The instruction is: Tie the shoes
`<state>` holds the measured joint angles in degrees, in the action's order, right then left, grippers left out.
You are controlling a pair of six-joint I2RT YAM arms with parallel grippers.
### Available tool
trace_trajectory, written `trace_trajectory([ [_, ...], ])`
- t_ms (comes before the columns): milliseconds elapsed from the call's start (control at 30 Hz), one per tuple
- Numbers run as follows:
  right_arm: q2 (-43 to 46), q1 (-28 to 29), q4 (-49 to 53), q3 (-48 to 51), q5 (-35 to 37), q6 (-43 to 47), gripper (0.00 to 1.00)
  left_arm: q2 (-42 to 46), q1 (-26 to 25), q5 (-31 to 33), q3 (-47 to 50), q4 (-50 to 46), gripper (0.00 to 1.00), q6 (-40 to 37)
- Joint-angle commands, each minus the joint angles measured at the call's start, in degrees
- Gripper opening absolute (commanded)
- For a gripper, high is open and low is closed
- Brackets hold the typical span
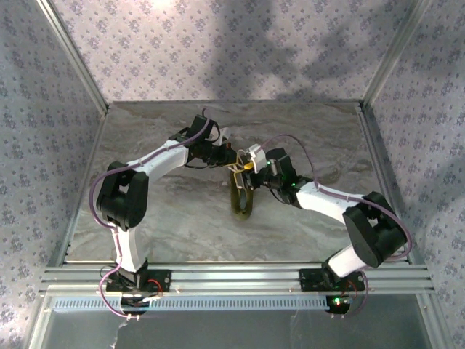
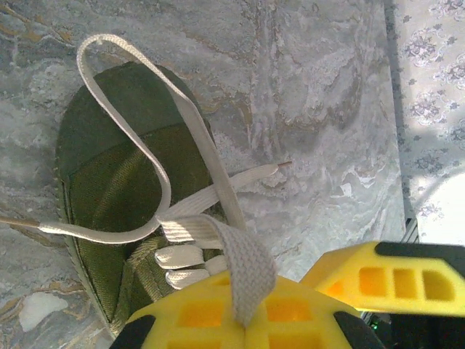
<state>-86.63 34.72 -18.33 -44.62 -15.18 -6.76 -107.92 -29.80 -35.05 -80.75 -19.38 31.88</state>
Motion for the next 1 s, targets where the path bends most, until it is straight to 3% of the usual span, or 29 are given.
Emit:
trace_trajectory([
  [0,-2.1,1.0,-1.8,-2.4,2.9,-1.1,0.5,0.7,-0.7,-0.5,-1.0,0.3,0.0,3.0],
  [367,-7.2,1.5,-1.4,-6.3,7.5,-2.0,0.49,1.3,-1.9,-0.7,-1.3,0.0,0.0,3.3],
  [567,-8.9,1.7,-1.4,-7.8,8.4,-3.0,0.41,1.4,-2.1,-1.1,-1.1,0.4,0.0,3.5],
  [800,-9.0,1.4,-1.2,-7.8,8.9,-4.5,0.21,1.9,-2.0,-2.1,-0.6,1.9,0.01,3.5],
  [967,-7.4,0.6,-1.5,-6.2,7.8,-7.2,0.05,3.1,-1.2,-2.3,0.3,2.9,0.19,2.4],
])
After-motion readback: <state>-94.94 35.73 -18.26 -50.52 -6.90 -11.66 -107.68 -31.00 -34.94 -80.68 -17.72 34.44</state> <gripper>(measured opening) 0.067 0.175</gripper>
